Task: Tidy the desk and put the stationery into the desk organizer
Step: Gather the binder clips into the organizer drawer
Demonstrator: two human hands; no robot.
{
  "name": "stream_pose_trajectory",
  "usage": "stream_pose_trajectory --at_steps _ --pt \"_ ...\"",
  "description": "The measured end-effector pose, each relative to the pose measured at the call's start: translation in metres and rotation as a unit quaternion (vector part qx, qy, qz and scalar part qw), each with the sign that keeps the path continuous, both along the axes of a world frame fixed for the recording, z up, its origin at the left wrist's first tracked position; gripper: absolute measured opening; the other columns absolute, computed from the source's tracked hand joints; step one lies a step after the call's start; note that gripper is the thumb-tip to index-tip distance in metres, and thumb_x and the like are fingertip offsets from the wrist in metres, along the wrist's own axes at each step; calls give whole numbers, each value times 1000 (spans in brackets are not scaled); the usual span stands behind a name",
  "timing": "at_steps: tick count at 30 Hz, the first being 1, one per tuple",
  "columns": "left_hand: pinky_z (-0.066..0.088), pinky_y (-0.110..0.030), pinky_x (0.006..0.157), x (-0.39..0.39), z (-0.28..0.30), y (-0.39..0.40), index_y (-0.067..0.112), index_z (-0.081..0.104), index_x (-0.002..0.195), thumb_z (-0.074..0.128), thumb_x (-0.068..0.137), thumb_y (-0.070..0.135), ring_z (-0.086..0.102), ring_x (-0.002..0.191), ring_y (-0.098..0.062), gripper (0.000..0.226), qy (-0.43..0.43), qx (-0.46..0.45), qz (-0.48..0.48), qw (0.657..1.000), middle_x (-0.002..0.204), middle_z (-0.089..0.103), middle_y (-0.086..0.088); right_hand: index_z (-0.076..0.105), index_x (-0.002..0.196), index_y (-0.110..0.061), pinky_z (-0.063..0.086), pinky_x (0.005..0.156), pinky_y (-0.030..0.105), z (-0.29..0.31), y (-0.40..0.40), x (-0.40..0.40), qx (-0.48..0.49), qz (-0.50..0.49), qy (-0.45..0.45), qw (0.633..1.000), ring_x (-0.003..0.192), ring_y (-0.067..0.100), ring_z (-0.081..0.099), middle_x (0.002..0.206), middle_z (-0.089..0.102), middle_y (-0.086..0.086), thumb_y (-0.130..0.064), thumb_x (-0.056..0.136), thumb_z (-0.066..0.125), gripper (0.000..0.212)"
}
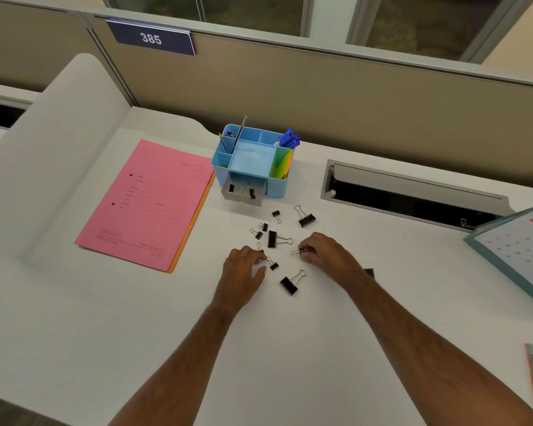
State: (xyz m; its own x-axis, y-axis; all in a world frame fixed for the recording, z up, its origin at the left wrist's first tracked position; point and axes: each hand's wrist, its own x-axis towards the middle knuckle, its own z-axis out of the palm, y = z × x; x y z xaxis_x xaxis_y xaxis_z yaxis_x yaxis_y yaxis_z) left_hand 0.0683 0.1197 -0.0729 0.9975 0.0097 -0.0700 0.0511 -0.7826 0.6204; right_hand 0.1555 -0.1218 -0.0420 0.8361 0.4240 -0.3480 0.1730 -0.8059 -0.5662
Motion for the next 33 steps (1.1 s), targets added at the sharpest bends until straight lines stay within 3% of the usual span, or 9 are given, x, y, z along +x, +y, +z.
stream_pose_trajectory --at_steps 5,9,15,17,19,23,30,33 --pt "35 -30 99 7 3 2 41 58 137 63 99 31 47 103 -4 40 33 -12 -89 995 106 55 17 72 113 -16 47 80 28 26 20 20 82 -41 -67 993 88 13 59 101 61 -3 -20 95 70 19" --pt "35 -31 99 12 6 4 41 58 139 59 102 28 44 96 10 39 56 -20 -122 991 108 52 16 72 111 -21 45 70 28 49 50 50 97 -44 -96 990 77 5 54 95 59 -8 -26 93 72 18" --pt "39 -35 99 15 2 5 39 68 128 56 104 28 51 99 -3 29 53 -6 -121 991 110 57 10 71 115 -22 32 58 20 67 94 80 72 -60 -144 985 71 7 46 82 48 -17 -31 94 71 23" --pt "39 -35 98 15 2 4 38 69 127 55 104 29 45 94 0 28 49 3 -120 992 111 58 10 70 115 -22 38 61 22 69 105 86 66 -73 -150 984 76 8 51 85 58 -11 -32 94 72 24" --pt "41 -36 98 16 2 4 37 69 127 54 105 30 48 95 -2 28 45 11 -124 991 112 58 11 69 116 -22 45 68 26 71 113 90 50 -75 -161 983 87 13 57 102 68 -2 -33 94 71 24" --pt "45 -41 96 17 1 4 34 68 128 57 103 32 56 102 -5 27 47 23 -126 991 114 60 11 67 116 -21 55 73 32 73 127 97 24 -73 -164 983 90 16 64 107 70 1 -33 94 71 25" --pt "47 -40 92 13 -2 3 34 71 125 65 98 40 54 96 -3 29 23 23 -114 993 109 61 12 65 124 -19 58 77 35 65 131 98 9 -60 -165 984 93 17 66 107 70 2 -32 96 69 31" --pt "46 -39 91 13 -3 2 34 72 123 66 97 41 54 95 -2 28 15 28 -113 993 108 61 14 61 127 -19 47 70 29 65 124 89 33 -63 -157 985 83 14 58 96 63 -1 -31 98 66 31"
